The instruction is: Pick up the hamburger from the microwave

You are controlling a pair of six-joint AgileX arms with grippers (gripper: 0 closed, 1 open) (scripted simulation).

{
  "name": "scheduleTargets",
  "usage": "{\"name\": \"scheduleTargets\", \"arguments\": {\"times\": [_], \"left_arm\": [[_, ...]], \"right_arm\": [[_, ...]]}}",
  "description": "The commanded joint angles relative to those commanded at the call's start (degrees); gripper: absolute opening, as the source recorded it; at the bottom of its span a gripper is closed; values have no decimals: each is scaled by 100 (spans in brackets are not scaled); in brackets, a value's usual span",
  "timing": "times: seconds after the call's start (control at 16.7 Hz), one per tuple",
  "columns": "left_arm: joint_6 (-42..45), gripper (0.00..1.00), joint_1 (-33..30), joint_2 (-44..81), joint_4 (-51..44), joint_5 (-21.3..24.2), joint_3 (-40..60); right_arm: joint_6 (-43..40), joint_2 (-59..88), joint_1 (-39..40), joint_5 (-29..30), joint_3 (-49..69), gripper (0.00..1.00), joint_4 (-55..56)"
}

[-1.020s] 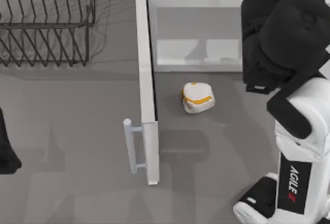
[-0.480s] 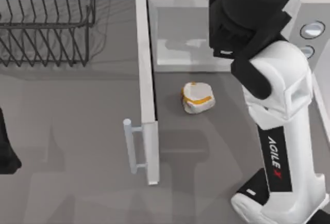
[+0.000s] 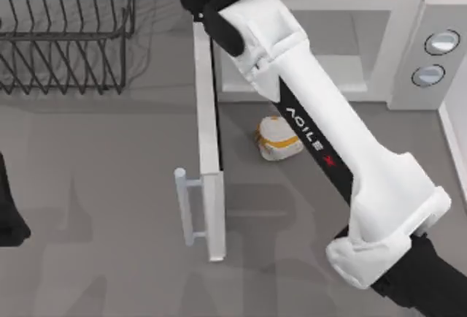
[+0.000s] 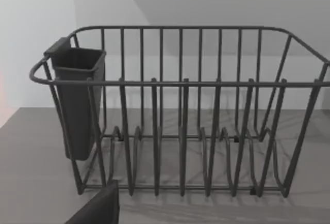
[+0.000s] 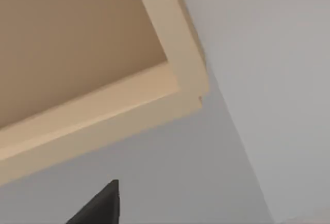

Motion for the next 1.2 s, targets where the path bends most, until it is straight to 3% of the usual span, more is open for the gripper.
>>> {"name": "scheduleTargets", "arguments": {"times": [0.72,0.96,1.2], "left_arm": [[0,100,0,0,0,0,0],[0,100,0,0,0,0,0],[0,100,0,0,0,0,0]], "right_arm": [[-278,-2326,-361,-524,-9608,100,4502],[-343,-2946,-504,-624,-11616,100,5515],[-389,-3314,-597,-675,-12666,100,6096]]}}
